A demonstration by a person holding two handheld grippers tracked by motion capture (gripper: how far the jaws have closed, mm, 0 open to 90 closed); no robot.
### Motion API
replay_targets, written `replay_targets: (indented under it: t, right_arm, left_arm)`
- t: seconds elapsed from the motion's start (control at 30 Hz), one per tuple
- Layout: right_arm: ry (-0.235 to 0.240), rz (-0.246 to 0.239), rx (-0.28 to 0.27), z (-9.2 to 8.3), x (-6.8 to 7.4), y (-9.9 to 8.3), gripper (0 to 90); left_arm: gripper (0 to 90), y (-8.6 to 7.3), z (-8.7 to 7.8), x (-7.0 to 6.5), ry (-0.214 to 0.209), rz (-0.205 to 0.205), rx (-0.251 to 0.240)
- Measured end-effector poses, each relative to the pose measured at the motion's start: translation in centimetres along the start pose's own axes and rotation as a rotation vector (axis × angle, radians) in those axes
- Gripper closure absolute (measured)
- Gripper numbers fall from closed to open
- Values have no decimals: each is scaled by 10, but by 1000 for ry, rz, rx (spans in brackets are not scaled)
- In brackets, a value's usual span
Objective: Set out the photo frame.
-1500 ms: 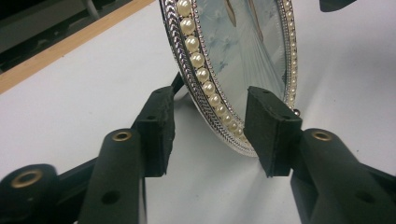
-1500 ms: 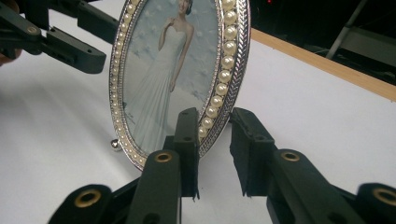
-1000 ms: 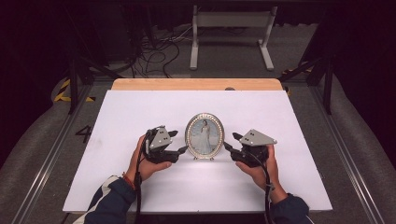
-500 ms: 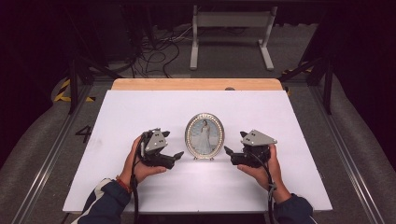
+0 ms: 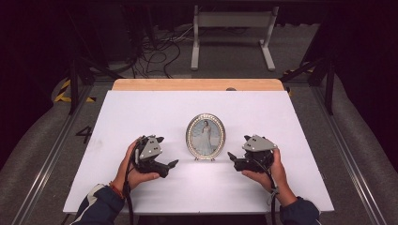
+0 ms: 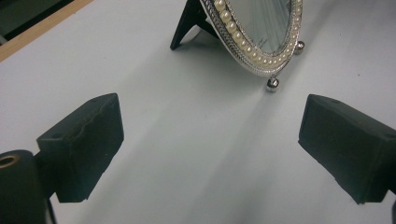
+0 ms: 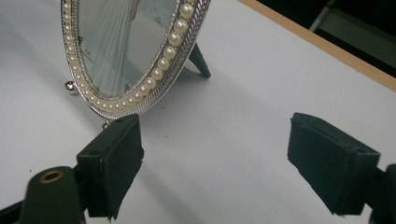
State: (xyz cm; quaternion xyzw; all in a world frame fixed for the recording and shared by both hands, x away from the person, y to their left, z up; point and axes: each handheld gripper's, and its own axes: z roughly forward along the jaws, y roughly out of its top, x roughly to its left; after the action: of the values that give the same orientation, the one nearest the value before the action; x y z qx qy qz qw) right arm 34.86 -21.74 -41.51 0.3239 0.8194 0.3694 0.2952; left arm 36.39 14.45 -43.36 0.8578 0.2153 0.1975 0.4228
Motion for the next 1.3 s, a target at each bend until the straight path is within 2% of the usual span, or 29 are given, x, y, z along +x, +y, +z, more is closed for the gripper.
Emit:
replay_targets:
  t: [0.27,0.5,0.73,0.9,1.03,1.2,1.3]
  right_arm:
    - [5,-29,22,-6,-2,-9,190]
    - [-28,-20,18,-19,-11,-19,189]
    - [-50,-11,12,-29,-17,-29,189]
    - [-49,-11,14,-34,-23,-39,185]
    - [-56,5,10,-39,-27,-47,183]
    - [-69,22,2,-43,-31,-54,181]
    - [-86,51,-7,-49,-35,-63,181]
  left_arm:
    - [79,-10,-9,2,50,12,21]
    - [82,-24,-24,6,82,8,24]
    - [86,-33,-31,8,97,-12,16]
    - [85,-38,-36,10,101,-19,14]
    - [86,-44,-43,11,104,-26,6]
    - [96,-54,-53,15,130,-49,-16]
    - [96,-61,-60,19,135,-64,-17]
